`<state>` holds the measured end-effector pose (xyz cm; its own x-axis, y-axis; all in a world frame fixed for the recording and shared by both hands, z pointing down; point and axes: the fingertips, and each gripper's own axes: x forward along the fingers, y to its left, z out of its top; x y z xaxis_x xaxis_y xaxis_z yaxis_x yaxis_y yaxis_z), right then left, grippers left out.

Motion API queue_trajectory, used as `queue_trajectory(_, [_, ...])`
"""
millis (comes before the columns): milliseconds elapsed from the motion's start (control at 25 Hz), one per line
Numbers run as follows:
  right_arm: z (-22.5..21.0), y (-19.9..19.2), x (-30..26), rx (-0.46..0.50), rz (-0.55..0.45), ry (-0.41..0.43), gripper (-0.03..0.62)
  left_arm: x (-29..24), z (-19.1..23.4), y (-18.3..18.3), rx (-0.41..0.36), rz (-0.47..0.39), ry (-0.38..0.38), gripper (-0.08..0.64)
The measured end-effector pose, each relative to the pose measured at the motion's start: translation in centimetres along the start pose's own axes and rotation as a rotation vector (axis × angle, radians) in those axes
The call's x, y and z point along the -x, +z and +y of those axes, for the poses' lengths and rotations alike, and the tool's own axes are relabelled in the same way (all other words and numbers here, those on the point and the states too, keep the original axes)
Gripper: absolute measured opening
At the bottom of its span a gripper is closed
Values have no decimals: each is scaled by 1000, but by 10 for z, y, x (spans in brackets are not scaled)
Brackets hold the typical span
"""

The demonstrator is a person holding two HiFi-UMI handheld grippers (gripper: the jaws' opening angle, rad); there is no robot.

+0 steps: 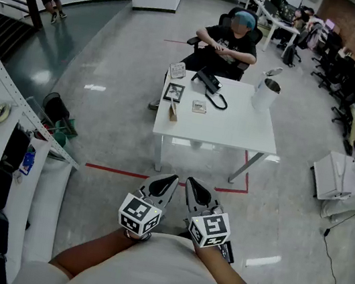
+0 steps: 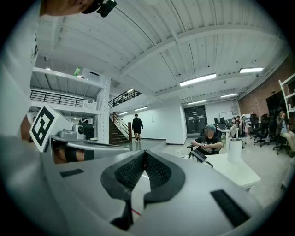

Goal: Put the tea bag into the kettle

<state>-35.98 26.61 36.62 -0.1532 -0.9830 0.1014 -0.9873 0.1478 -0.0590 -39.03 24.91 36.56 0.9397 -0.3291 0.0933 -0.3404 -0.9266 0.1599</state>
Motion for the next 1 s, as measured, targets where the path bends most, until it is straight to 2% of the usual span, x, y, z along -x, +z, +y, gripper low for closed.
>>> queue_trajectory(520, [-21,-2,-15,-8,16,32,11,-23,14,-1,28,5,29,9])
queue_trajectory(1000, [-114,-6,-36,-58,26,62,11,-113,24,-8,59,31,56,9])
